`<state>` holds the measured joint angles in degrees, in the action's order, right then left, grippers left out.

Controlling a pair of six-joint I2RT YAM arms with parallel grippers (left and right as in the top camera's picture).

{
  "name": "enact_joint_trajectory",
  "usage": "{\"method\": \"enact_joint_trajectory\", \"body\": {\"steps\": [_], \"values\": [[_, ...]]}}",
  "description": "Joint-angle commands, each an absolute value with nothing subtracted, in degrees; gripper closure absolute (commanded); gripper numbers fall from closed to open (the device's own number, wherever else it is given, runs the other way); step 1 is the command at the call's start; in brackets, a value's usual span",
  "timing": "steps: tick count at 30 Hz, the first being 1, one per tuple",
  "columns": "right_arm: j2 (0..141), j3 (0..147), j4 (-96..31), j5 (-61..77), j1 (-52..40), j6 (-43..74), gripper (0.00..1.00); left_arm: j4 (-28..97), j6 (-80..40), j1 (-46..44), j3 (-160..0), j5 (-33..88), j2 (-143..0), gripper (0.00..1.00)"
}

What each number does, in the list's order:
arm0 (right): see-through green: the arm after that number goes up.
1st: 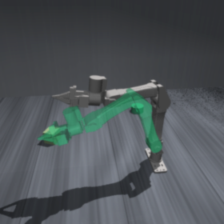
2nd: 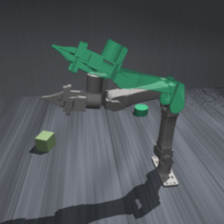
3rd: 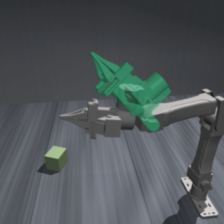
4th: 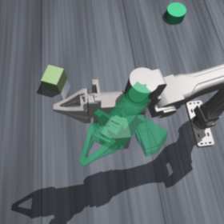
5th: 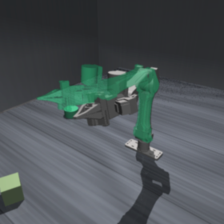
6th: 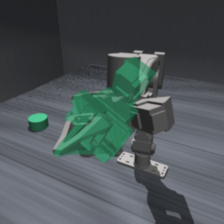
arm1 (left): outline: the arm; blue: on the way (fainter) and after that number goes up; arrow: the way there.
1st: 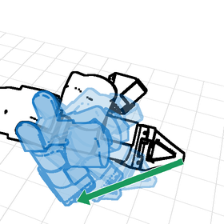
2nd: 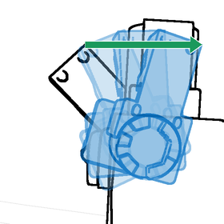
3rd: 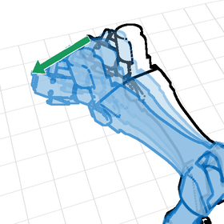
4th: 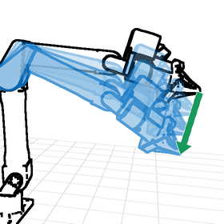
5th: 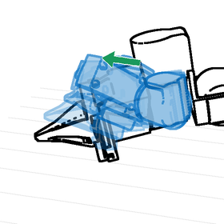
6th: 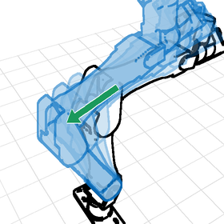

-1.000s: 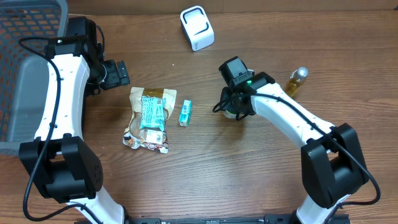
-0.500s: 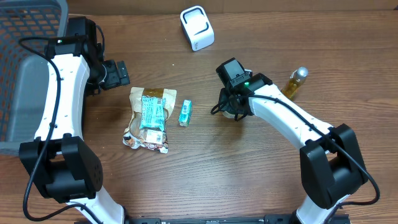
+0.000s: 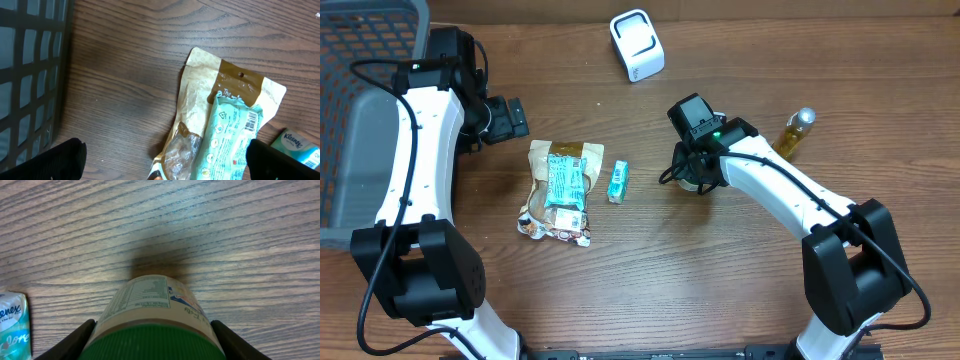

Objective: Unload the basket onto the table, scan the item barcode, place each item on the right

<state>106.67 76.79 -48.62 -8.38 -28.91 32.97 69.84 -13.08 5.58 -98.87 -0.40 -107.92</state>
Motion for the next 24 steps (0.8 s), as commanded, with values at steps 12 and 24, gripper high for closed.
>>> {"method": "enact_joint_trajectory", "body": {"steps": [12, 24], "values": [[106.5, 76.8, -50.7, -7.8, -29.2, 33.0, 0.53, 69.8, -12.2, 5.2, -98.6, 0.0, -107.6, 0.0], [106.5, 76.8, -51.0, -6.8, -29.2, 33.0, 0.52, 69.8, -12.2, 5.2, -98.6, 0.0, -107.6, 0.0]]}}
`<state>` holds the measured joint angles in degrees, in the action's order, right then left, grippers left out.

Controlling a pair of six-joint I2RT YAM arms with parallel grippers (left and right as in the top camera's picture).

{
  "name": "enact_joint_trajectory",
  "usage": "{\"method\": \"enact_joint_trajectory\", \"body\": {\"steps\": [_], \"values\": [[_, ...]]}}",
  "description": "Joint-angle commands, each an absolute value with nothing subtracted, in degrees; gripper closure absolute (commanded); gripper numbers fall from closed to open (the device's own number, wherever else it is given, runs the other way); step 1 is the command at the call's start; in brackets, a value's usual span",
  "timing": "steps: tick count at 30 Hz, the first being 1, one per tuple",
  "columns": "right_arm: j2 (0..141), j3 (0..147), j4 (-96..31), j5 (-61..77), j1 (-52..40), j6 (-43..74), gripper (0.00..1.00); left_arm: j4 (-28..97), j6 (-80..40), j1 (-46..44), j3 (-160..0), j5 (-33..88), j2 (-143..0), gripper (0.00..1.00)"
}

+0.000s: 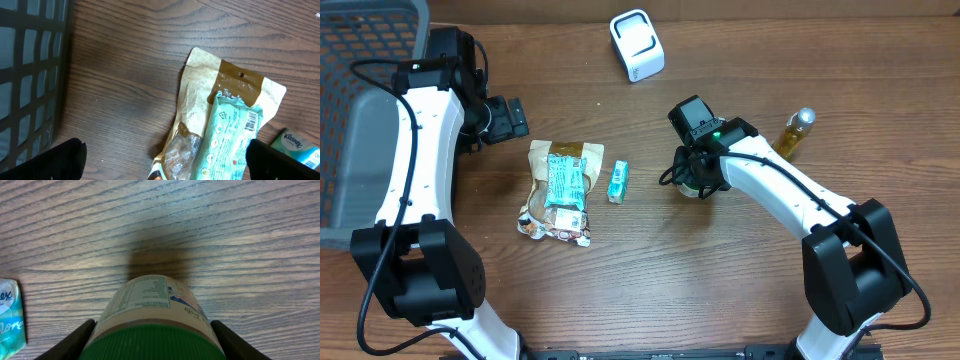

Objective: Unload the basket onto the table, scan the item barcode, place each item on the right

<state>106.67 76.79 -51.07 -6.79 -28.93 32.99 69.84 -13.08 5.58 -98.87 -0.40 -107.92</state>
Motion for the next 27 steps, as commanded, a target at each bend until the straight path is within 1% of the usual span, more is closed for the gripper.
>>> {"method": "enact_joint_trajectory", "body": {"steps": [1, 9, 13, 16, 27], "values": [[106.5, 76.8, -51.0, -6.8, -29.2, 33.0, 0.52, 69.8, -12.2, 5.2, -98.6, 0.0, -107.6, 0.0], [106.5, 76.8, -51.5, -6.8, -29.2, 33.0, 0.51, 69.8, -12.2, 5.2, -98.6, 0.0, -107.6, 0.01], [106.5, 76.8, -51.5, -6.8, -29.2, 33.0, 0.47, 69.8, -12.2, 5.2, -98.6, 0.0, -107.6, 0.01], [106.5, 76.8, -51.5, -6.8, -29.2, 33.0, 0.47, 69.7, -12.2, 5.2, -98.6, 0.0, -107.6, 0.0], [106.5, 76.8, -51.5, -6.8, -29.2, 32.9, 0.3, 69.8, -12.2, 5.2, -98.6, 0.0, -107.6, 0.0]]}}
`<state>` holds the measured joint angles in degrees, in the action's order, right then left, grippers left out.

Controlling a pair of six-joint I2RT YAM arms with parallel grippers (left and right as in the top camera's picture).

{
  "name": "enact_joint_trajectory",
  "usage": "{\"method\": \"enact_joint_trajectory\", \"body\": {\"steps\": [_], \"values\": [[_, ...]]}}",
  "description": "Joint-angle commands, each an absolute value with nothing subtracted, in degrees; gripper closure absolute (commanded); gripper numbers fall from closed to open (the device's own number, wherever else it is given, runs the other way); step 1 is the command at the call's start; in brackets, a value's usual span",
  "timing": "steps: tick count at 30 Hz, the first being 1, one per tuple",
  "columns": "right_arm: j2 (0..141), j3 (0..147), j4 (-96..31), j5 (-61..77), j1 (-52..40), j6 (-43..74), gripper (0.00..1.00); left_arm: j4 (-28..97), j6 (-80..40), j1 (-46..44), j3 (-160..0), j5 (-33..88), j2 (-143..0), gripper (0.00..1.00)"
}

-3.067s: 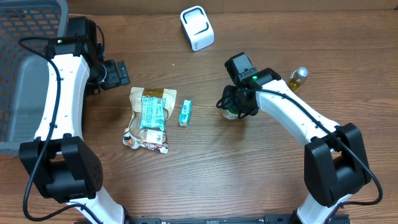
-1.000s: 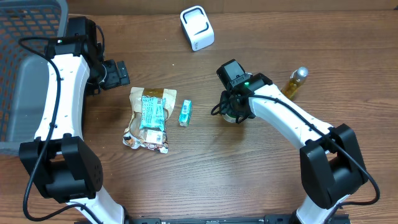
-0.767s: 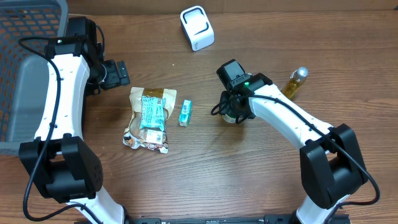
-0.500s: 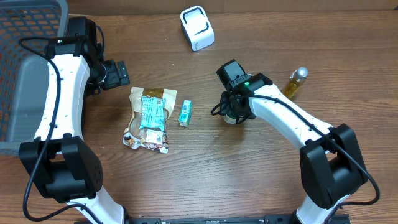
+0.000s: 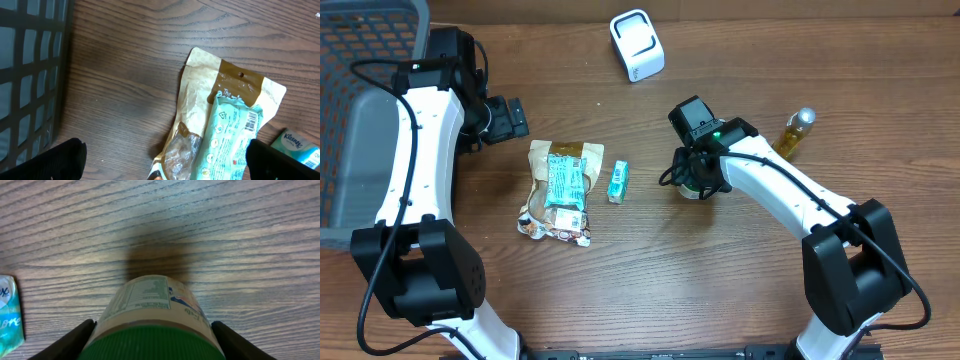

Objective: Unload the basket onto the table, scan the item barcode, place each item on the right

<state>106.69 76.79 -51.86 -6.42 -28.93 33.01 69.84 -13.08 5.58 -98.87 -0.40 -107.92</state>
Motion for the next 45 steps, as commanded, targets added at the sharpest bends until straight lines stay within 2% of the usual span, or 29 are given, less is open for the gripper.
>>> {"method": "enact_joint_trajectory", "body": {"steps": [1, 9, 14, 29, 45], "values": [[106.5, 76.8, -51.5, -6.8, -29.2, 33.0, 0.29, 69.7, -12.2, 5.2, -98.6, 0.0, -107.6, 0.01], [106.5, 76.8, -51.5, -6.8, -29.2, 32.9, 0.17, 69.7, -12.2, 5.2, -98.6, 0.0, -107.6, 0.01], [106.5, 76.8, -51.5, -6.8, -29.2, 33.0, 0.0, 69.8, -12.2, 5.2, -98.6, 0.0, -107.6, 0.01], [106.5, 79.0, -53.8, -6.7, -29.1, 25.7, 0.0, 69.8, -12.2, 5.2, -98.6, 0.0, -107.6, 0.01], [106.5, 83.4, -55.7, -4.6, -29.1, 23.5, 0.0, 69.8, -12.2, 5.2, -98.6, 0.0, -107.6, 0.0]]}}
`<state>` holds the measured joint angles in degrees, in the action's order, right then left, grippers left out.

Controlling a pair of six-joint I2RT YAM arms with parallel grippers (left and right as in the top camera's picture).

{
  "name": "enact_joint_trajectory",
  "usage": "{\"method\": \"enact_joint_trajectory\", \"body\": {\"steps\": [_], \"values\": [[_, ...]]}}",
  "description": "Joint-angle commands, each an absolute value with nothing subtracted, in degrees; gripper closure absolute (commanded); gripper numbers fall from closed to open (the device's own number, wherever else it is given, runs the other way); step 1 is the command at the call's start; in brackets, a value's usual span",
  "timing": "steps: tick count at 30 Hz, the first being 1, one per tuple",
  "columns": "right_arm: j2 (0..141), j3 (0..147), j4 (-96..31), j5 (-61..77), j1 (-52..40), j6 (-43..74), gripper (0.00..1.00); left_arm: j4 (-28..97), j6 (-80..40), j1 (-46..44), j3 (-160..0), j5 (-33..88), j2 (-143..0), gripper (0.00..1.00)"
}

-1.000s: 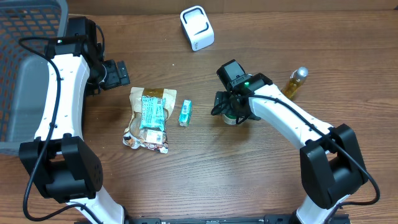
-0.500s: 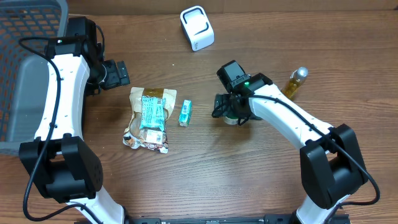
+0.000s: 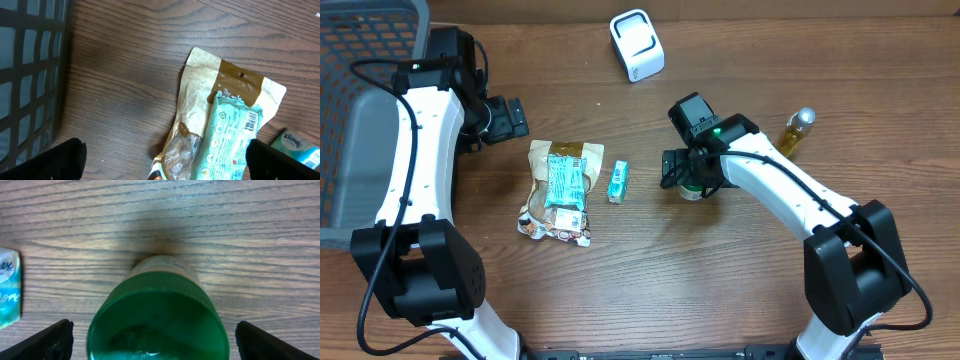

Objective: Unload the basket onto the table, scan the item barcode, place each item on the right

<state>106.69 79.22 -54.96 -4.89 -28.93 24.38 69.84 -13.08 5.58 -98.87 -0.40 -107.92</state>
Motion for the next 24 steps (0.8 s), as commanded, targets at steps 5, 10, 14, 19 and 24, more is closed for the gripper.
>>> {"method": "enact_joint_trajectory", "body": {"steps": [5, 10, 14, 19, 24], "values": [[106.5, 87.8, -58.2, -4.3, -28.8, 23.5, 0.0, 69.8, -12.2, 5.2, -98.6, 0.0, -107.6, 0.0], [106.8, 87.8, -58.0, -4.3, -28.8, 23.5, 0.0, 69.8, -12.2, 5.2, -98.6, 0.0, -107.6, 0.0], [107.5, 87.8, -58.0, -4.3, -28.8, 23.5, 0.0, 69.8, -12.2, 5.2, -98.6, 0.0, -107.6, 0.0], [109.2, 87.7, -57.2, -4.4, -28.8, 23.5, 0.0, 69.8, -12.2, 5.2, -98.6, 0.0, -107.6, 0.01], [111.6, 87.7, -56.7, -4.4, -28.8, 23.5, 0.0, 69.7, -12.2, 5.2, -98.6, 0.0, -107.6, 0.0]]}}
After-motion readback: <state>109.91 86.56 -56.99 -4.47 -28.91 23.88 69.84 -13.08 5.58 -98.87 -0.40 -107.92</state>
